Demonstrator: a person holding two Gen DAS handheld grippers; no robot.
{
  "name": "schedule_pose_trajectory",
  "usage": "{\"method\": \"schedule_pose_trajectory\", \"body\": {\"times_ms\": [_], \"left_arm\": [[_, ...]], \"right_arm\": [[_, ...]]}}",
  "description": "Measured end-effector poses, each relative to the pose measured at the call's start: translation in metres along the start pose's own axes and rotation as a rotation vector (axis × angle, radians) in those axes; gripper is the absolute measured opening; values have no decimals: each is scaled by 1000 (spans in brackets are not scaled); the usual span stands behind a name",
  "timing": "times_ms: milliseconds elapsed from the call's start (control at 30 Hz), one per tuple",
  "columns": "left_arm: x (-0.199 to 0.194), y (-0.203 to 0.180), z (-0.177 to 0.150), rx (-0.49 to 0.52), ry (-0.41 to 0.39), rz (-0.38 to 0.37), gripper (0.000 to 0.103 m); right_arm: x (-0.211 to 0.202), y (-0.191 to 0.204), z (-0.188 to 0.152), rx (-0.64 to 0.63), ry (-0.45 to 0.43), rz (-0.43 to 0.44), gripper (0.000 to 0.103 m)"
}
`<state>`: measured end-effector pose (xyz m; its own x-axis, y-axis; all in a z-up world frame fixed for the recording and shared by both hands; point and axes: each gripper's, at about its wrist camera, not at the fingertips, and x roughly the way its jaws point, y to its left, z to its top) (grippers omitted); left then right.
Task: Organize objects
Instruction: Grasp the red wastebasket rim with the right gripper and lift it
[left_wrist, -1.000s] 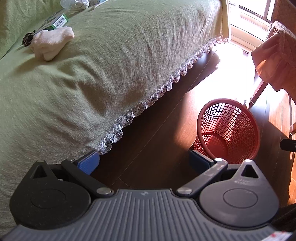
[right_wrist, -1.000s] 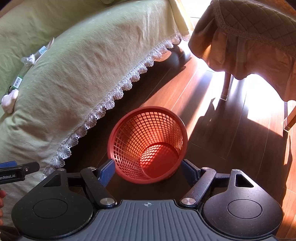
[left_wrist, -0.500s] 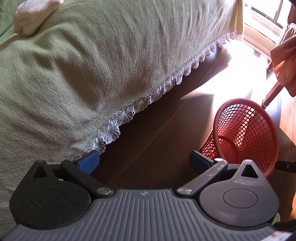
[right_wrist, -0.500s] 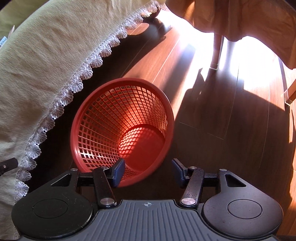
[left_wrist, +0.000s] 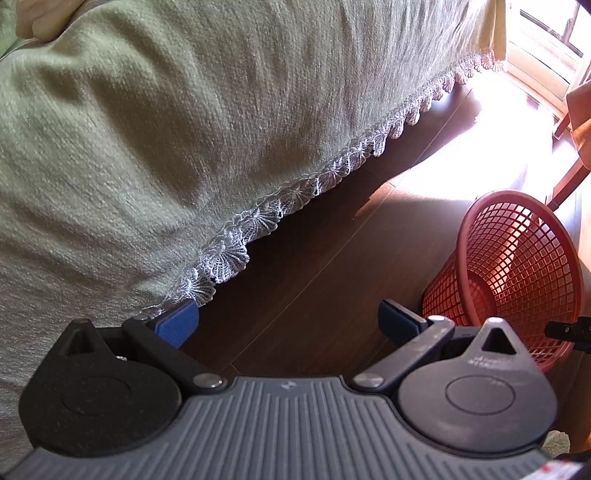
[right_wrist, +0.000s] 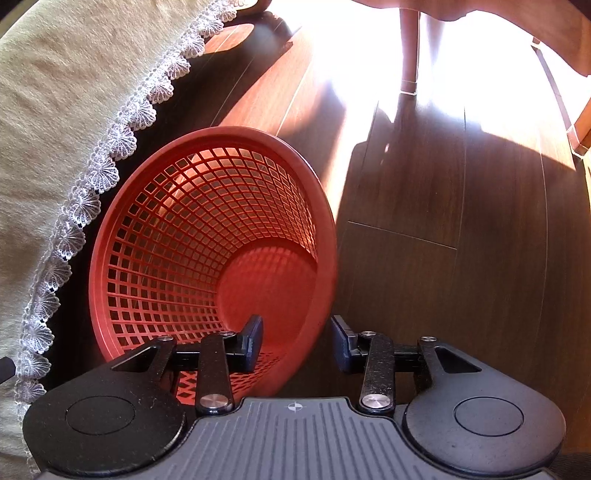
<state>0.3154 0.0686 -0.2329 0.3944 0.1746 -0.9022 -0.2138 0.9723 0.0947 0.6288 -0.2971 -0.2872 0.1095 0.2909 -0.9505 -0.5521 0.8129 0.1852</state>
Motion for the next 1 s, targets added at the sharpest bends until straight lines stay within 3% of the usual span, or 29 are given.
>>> {"method": "schedule_pose_trajectory", "body": {"times_ms": [200, 267, 500, 700, 1000], "left_arm": [[0, 4, -2, 3, 2, 8, 102], [-2, 6, -2, -2, -4, 15, 102], [-20, 12, 1, -17, -32, 20, 102], [-39, 12, 6, -37, -71, -3, 102], [-35, 6, 20, -17, -91, -9, 102]], "right_arm": [[13, 4, 1, 21, -2, -34, 27], [15, 2, 0, 23, 5, -47, 15], [1, -10, 2, 122, -5, -3, 9], [-16, -4, 8, 135, 6, -4, 8], [-35, 1, 23, 185, 11, 105, 7]]}}
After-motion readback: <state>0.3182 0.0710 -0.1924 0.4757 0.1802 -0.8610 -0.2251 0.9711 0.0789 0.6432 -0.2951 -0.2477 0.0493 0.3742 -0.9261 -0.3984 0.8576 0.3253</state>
